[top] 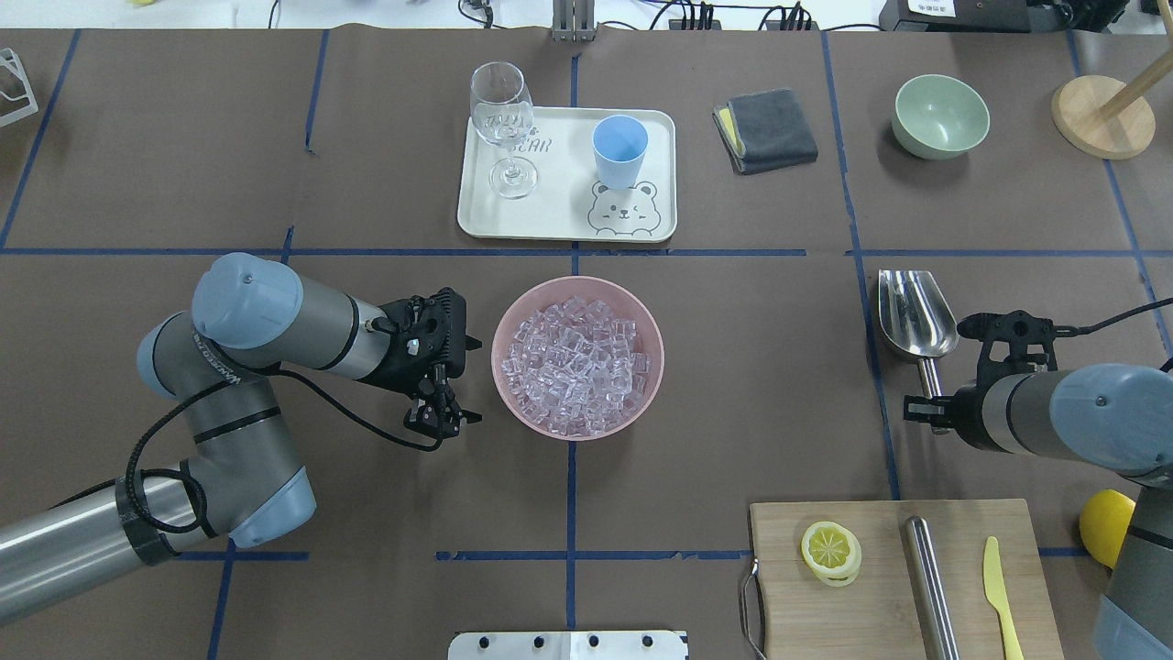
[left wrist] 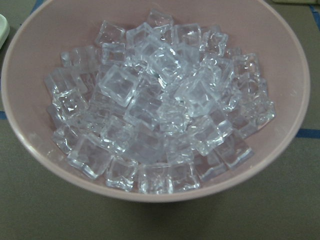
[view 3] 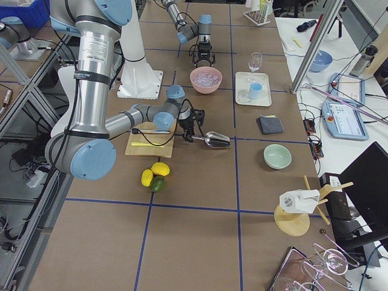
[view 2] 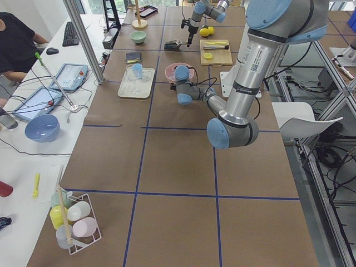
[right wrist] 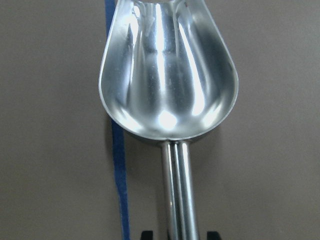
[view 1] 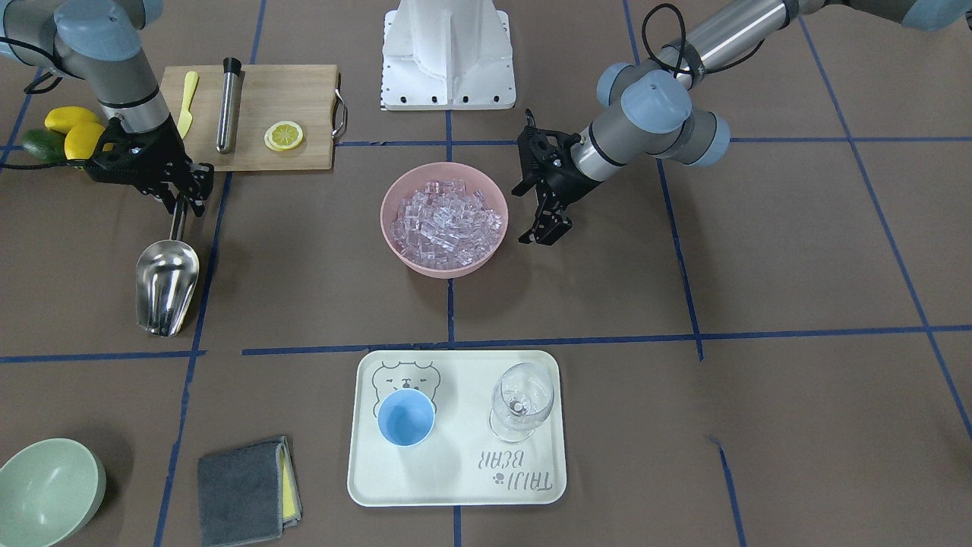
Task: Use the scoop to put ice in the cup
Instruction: 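Close the right gripper on the metal scoop handle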
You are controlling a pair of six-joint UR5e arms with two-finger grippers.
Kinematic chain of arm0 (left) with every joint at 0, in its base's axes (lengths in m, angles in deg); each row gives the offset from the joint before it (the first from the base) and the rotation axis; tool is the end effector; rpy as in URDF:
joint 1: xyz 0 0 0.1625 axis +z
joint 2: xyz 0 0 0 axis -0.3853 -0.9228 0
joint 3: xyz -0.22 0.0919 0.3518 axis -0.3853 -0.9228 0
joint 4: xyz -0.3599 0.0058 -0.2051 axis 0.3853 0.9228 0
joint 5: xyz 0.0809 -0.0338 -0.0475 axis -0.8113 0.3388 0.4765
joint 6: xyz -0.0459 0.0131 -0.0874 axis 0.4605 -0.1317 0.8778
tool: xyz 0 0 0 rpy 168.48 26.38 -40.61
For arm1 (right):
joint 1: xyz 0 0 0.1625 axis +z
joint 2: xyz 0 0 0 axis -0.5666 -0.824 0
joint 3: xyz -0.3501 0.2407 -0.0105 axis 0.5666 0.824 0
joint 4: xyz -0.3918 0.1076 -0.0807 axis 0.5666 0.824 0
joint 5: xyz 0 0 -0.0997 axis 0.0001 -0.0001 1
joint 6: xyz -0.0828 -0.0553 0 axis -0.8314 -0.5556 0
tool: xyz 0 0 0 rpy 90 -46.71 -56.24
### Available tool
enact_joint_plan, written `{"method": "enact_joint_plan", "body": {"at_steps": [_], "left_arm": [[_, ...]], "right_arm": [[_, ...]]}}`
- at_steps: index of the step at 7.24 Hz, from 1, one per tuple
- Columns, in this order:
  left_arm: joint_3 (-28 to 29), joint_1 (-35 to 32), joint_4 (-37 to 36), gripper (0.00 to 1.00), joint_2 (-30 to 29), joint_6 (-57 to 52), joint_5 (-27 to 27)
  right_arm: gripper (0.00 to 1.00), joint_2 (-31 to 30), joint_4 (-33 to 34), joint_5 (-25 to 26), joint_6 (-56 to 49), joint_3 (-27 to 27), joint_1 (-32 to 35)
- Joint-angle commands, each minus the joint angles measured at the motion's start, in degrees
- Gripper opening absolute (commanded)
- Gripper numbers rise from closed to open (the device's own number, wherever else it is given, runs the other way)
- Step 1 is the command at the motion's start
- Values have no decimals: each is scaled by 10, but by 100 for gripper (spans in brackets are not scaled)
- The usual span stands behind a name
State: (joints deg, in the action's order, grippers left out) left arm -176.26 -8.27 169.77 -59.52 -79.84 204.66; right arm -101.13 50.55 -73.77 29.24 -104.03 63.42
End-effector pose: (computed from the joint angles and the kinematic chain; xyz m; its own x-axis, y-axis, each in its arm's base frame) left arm 0.5147 -0.4095 0.3137 0.0445 0.9986 -0.0295 -0.2421 0.0394 0.9695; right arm -0.3323 -0.3249 0.4875 0.7308 0.1276 0.6706 -0.2550 0.9623 0.0947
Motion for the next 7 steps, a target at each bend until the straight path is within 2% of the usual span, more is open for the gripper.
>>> {"method": "enact_joint_plan", "body": {"at_steps": [1, 2, 4, 5, 7], "left_arm": [[0, 0, 1, 100, 0, 0, 0], [0, 0, 1, 100, 0, 0, 0], [0, 0, 1, 100, -2, 1, 0], [0, 0, 3, 100, -4, 2, 0], [3, 0, 2, 100, -11, 0, 0]], "right_arm": [[0, -6, 1, -2, -3, -5, 1], [0, -11, 1, -7, -11, -5, 2], [0, -34, 3, -9, -97, -60, 7], [0, -29, 7, -27, -105, -80, 25], [0, -26, 8, -153, -150, -99, 103]]}}
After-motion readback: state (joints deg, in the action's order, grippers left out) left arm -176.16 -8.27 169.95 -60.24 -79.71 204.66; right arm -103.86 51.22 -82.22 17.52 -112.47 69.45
